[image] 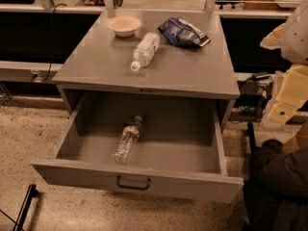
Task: Pick water bottle from top drawer and place on counter
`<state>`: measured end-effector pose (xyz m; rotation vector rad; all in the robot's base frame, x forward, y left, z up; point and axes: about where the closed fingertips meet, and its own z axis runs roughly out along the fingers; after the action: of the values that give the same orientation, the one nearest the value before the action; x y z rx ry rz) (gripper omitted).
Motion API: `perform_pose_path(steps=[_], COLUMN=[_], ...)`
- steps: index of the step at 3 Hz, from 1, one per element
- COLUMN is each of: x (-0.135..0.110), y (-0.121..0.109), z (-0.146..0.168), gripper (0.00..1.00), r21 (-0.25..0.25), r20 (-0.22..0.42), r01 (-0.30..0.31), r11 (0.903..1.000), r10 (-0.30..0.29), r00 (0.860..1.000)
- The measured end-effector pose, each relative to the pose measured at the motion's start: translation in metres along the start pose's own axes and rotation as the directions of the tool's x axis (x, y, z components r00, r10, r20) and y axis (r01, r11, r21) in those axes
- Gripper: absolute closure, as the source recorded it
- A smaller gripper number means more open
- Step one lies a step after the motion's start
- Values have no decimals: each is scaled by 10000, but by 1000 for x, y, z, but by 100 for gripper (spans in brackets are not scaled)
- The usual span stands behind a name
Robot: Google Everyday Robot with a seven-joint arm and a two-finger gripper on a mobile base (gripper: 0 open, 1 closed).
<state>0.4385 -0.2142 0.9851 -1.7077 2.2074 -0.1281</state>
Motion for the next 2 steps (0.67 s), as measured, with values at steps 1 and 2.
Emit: perform_pose_path(steps=[1, 2], x=[0, -7], y=[0, -1], z=[0, 2], gripper=[0, 0], r21=[0, 101], r20=[0, -82], r01=[1, 289], r11=[10000, 9995], r10=[-1, -288], r00=[10000, 9996])
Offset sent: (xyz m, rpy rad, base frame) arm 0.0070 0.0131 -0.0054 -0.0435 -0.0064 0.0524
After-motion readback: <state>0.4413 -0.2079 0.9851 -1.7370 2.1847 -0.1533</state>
